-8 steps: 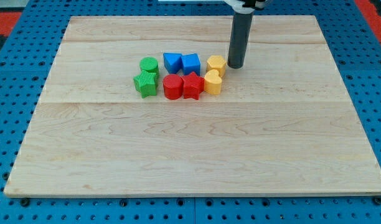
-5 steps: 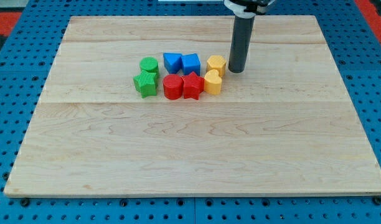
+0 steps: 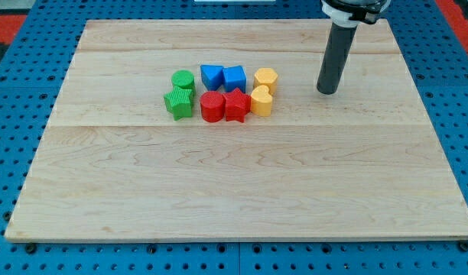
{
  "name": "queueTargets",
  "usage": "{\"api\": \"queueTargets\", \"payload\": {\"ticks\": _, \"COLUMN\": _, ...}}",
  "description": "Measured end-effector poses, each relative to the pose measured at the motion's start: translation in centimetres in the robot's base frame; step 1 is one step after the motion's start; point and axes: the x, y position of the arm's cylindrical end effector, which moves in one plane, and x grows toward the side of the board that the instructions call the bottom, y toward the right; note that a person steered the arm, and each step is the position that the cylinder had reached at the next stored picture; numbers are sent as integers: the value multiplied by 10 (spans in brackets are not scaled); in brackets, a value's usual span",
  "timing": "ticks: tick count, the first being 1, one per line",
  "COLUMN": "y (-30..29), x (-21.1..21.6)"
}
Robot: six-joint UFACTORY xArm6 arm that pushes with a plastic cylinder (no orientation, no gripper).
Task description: Move the green star below the green circle
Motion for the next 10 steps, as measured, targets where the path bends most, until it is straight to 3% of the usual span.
{"api": "queueTargets", "payload": {"ticks": 4, "y": 2, "x": 3}}
{"api": "queueTargets", "payload": {"ticks": 5, "y": 2, "x": 21}}
{"api": "queueTargets", "payload": {"ticks": 6, "y": -34, "x": 86}}
{"api": "queueTargets", "payload": {"ticks": 10, "y": -39, "x": 63}}
